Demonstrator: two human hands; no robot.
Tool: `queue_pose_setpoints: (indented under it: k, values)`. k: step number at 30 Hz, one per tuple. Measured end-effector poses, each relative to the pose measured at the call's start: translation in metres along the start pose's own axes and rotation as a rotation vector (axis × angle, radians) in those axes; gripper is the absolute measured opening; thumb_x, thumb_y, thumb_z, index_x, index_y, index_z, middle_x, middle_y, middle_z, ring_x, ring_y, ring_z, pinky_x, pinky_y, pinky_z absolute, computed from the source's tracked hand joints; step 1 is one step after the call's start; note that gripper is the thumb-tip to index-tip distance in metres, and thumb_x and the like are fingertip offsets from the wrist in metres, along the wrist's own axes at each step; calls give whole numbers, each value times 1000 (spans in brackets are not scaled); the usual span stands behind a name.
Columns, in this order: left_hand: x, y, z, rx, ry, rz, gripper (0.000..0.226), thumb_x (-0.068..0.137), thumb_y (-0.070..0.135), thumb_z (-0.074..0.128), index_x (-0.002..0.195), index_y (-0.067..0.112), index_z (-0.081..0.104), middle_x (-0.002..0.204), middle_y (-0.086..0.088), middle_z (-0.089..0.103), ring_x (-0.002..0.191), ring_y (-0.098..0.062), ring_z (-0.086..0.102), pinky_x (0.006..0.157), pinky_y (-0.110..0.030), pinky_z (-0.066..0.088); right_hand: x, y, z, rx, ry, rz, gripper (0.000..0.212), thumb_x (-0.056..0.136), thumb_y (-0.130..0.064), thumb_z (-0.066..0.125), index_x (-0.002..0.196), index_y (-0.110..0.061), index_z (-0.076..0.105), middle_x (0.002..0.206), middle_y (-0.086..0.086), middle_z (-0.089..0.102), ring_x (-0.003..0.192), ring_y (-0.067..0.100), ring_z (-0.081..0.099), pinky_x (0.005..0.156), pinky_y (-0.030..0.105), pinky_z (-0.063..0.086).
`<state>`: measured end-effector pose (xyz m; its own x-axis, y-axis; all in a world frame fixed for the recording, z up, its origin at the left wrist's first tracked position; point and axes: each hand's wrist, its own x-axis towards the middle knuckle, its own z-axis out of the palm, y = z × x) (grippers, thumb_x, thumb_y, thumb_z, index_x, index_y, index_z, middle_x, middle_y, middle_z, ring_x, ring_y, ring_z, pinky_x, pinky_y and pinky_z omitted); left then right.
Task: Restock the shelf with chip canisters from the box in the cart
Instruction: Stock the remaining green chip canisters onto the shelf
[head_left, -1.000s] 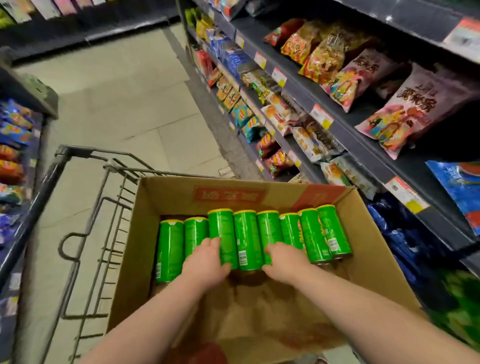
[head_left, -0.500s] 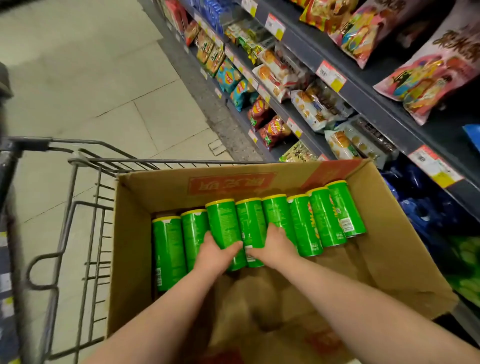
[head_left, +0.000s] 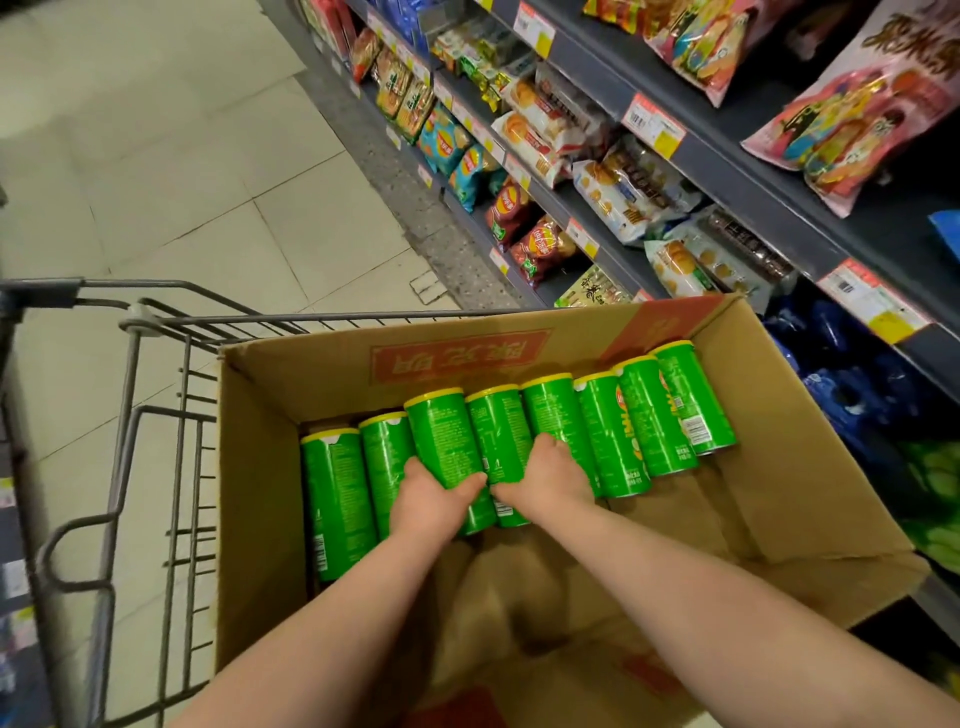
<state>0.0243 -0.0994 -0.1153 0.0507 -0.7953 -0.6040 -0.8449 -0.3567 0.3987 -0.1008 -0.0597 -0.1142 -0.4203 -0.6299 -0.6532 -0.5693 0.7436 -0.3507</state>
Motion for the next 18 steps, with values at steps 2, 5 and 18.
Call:
queue_pose_setpoints:
  k: [2, 5, 18]
  values:
    - [-2, -2, 0, -81, 1, -9, 68, 77, 40, 74, 125, 4, 43, 122, -16, 58, 111, -32, 57, 89, -34, 45, -2, 1, -1, 76, -10, 9, 77, 72, -40, 76, 130, -7, 37, 129, 10, 45, 119, 29, 51, 89, 33, 45]
    - [-9, -7, 0, -154, 0, -20, 65, 76, 37, 76, 122, 3, 45, 122, -17, 58, 110, -33, 58, 91, -36, 47, -5, 4, -3, 167, -60, 12, 71, 71, -36, 74, 128, -7, 43, 126, 11, 44, 114, 28, 52, 91, 30, 44]
    - [-52, 34, 15, -291, -181, 221, 59, 77, 34, 75, 124, 14, 47, 111, -8, 64, 98, -26, 64, 91, -40, 51, -54, 60, -61, 527, 69, 81, 73, 77, -24, 72, 138, -10, 34, 128, 7, 54, 101, 15, 50, 82, 19, 38]
